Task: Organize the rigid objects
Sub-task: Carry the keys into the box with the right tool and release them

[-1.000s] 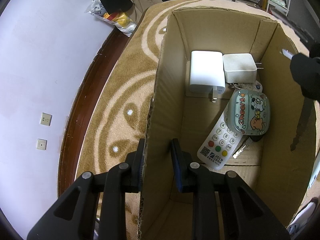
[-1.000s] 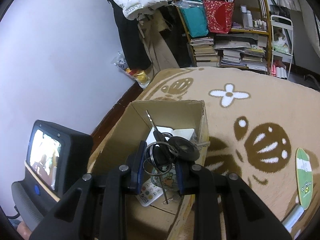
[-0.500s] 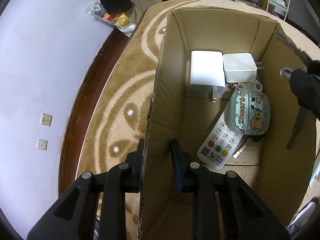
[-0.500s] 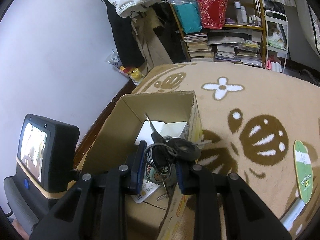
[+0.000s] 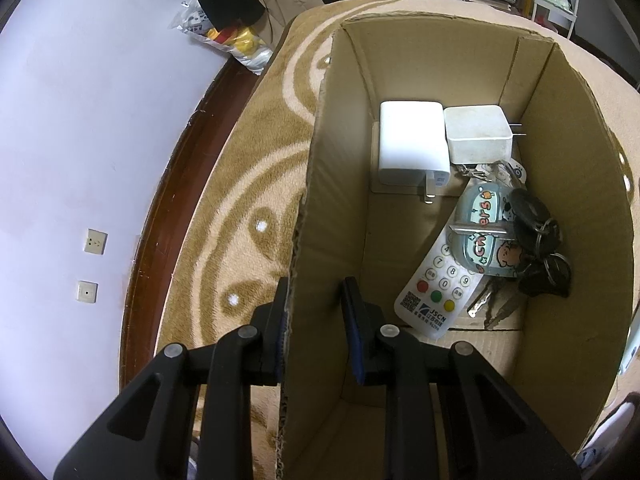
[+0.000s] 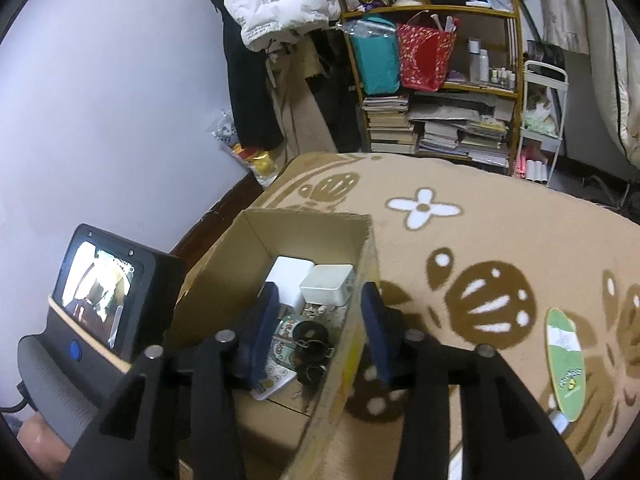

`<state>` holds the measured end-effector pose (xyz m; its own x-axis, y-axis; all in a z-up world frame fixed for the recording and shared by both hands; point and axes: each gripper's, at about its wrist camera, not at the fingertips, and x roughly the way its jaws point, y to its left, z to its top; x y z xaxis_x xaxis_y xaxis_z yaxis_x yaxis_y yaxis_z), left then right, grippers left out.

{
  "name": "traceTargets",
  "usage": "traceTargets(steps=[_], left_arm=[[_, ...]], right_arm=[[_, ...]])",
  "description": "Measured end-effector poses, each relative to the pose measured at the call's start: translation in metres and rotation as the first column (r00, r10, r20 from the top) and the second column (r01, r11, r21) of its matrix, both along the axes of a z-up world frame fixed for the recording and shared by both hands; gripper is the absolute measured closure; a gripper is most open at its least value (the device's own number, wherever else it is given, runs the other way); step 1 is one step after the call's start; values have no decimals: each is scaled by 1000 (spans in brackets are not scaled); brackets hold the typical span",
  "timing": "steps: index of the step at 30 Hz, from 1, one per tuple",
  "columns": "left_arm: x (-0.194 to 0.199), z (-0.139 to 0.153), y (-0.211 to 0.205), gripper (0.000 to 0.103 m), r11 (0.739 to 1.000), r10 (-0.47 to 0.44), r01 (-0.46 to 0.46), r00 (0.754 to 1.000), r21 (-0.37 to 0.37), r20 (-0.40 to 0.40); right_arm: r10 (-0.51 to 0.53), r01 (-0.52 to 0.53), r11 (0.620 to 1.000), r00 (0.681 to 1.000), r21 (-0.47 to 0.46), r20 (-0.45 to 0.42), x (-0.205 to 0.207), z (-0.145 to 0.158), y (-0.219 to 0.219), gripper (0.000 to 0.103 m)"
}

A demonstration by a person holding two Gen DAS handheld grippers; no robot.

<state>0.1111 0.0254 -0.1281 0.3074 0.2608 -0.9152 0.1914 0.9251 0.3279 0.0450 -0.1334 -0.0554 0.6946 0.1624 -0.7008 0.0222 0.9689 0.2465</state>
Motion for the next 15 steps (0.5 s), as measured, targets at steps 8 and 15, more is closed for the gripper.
traceTargets(steps=[8, 15], left_arm=[[0, 1, -1, 79, 1000, -6, 6, 1000, 8, 2], [0, 2, -1, 79, 1000, -3, 3, 1000, 6, 2]], right_arm=[[-76, 75, 996, 997, -49, -26, -24, -2, -24, 7], [-189, 187, 982, 977, -31, -101, -41, -29, -55, 0]])
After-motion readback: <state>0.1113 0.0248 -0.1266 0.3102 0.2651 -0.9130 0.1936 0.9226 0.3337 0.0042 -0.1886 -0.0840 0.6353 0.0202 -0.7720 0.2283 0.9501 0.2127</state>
